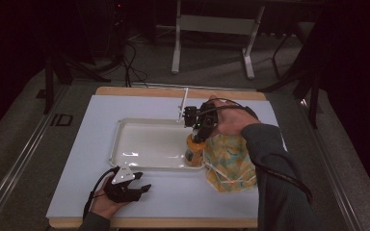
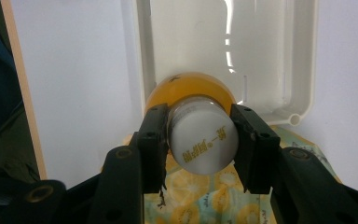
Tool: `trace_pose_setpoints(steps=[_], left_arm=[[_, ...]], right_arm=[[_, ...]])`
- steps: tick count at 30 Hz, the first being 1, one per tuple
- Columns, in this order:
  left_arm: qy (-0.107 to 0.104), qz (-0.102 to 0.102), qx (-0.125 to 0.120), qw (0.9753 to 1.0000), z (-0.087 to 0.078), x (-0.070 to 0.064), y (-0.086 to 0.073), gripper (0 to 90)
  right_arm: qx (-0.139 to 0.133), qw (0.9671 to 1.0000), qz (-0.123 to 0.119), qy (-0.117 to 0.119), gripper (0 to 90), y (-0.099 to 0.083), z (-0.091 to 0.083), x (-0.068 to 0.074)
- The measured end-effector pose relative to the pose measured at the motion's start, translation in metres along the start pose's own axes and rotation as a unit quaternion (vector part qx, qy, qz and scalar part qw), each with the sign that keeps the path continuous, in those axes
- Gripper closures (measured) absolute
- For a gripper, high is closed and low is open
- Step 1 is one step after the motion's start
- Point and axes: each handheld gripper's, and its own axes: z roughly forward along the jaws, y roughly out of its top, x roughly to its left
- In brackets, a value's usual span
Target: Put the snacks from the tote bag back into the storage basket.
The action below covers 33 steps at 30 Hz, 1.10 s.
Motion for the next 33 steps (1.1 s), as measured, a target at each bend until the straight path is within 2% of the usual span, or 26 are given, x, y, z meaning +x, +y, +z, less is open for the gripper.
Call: trace_pose_setpoints(steps=[19,33], left_arm=[[-0.001,-0.001,0.0,1.0,0.0,0.0,0.0,43.2],[-0.001,-0.001,0.0,1.0,0.0,0.0,0.0,43.1]], right_arm=[[0.016,0.9998,-0.001,0.012,58.8,0.0,0.016,-0.001],[0.008,0.9999,-0.004,0.011,56.3,0.002,0.019,0.001]])
